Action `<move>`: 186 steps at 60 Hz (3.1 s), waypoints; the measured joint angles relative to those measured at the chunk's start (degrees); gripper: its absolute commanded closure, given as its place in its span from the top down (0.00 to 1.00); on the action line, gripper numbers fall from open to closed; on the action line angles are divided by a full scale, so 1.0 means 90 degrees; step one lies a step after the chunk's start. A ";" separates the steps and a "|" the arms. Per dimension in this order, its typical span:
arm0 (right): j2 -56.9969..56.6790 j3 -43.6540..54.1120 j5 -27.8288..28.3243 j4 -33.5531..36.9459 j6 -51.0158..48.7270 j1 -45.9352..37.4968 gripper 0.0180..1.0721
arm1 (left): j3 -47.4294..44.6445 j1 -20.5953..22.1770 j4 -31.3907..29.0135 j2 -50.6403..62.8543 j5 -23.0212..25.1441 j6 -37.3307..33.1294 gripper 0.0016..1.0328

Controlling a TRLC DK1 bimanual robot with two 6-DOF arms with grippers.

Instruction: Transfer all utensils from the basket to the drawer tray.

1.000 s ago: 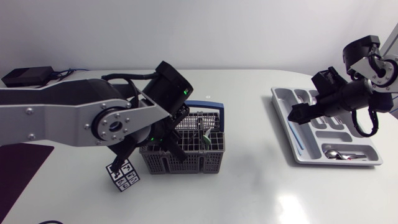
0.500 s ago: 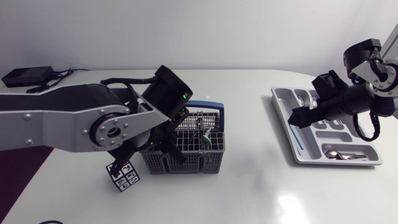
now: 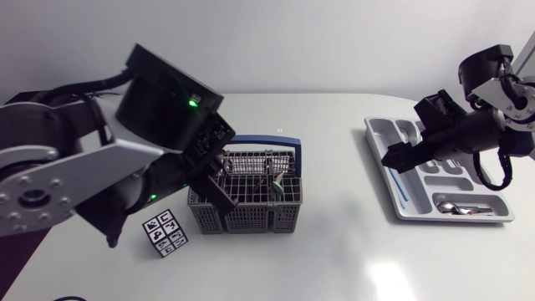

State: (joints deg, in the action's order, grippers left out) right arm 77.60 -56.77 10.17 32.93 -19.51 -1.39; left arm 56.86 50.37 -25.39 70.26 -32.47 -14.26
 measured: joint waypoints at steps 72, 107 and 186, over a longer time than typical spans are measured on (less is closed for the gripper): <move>-0.2118 -0.0015 0.1564 0.0495 0.0675 0.4274 0.72 | 0.0755 -0.1248 -0.1032 -0.0571 0.5702 0.1659 0.03; -0.1328 0.0002 0.1741 0.0022 0.0673 0.4651 0.23 | 0.1095 -0.1455 -0.1200 -0.0029 0.6710 0.1902 0.03; -0.1991 0.0607 0.2562 0.2671 -0.3009 0.0765 0.05 | 0.1576 -0.1953 -0.0901 -0.0107 0.5428 0.1838 0.66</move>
State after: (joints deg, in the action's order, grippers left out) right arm 59.68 -51.31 33.23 56.97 -46.59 5.50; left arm 71.05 32.80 -33.50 69.30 16.38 2.28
